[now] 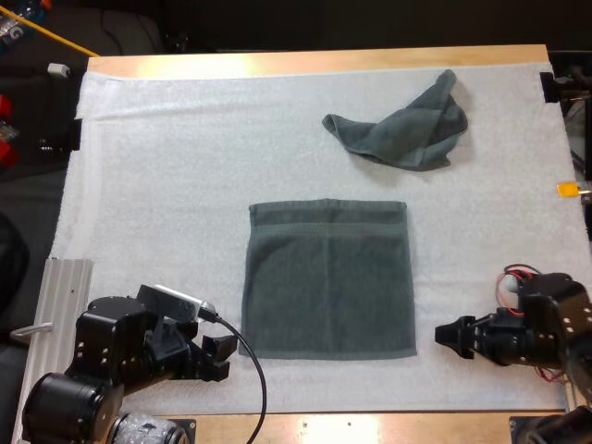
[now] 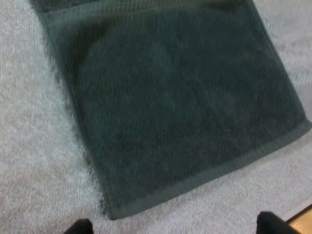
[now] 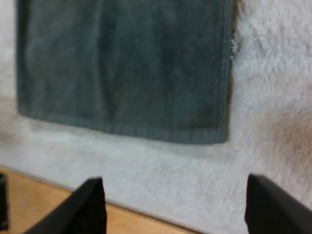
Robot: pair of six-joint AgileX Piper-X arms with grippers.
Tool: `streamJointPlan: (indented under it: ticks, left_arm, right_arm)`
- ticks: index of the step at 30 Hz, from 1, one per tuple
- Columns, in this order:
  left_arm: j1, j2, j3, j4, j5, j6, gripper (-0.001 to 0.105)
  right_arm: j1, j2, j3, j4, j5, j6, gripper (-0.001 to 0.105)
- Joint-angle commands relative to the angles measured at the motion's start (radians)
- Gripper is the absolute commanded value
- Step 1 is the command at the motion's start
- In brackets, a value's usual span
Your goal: Pick towel from pile, fold and stack
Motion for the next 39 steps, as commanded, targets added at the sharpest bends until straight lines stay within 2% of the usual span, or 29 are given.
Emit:
streamJointPlan:
  ticks: [1,5,13,18,21,22,24,32,39]
  left_arm:
    - [0.000,-0.004,0.000,-0.015,-0.002,0.000,0.064]
    - [0.000,-0.004,0.000,-0.028,0.000,0.000,0.064]
    - [0.000,-0.004,0.000,-0.056,0.002,-0.002,0.064]
    - [0.000,-0.004,0.000,-0.062,0.004,-0.002,0.064]
    - [0.000,-0.004,0.000,-0.063,0.004,-0.002,0.064]
    - [0.000,-0.004,0.000,-0.063,0.004,-0.006,0.064]
    - [0.000,-0.004,0.000,-0.063,0.006,-0.014,0.064]
    - [0.000,-0.004,0.000,-0.063,0.027,-0.016,0.064]
    - [0.000,-0.004,0.000,-0.066,0.028,-0.016,0.064]
  right_arm:
    - [0.001,0.014,0.016,-0.037,-0.011,0.008,0.059]
    - [0.002,0.095,0.063,-0.121,-0.025,0.017,0.059]
    - [0.003,0.259,0.081,-0.217,-0.045,0.004,0.059]
    - [0.074,0.354,0.081,-0.293,-0.067,-0.006,0.059]
    - [0.150,0.421,0.081,-0.332,-0.002,0.000,0.059]
    - [0.170,0.445,0.081,-0.340,0.056,0.031,0.059]
    - [0.194,0.482,0.081,-0.359,0.105,0.088,0.057]
    - [0.200,0.585,0.081,-0.459,0.103,0.161,0.034]
    - [0.200,0.646,0.081,-0.457,0.054,0.173,0.034]
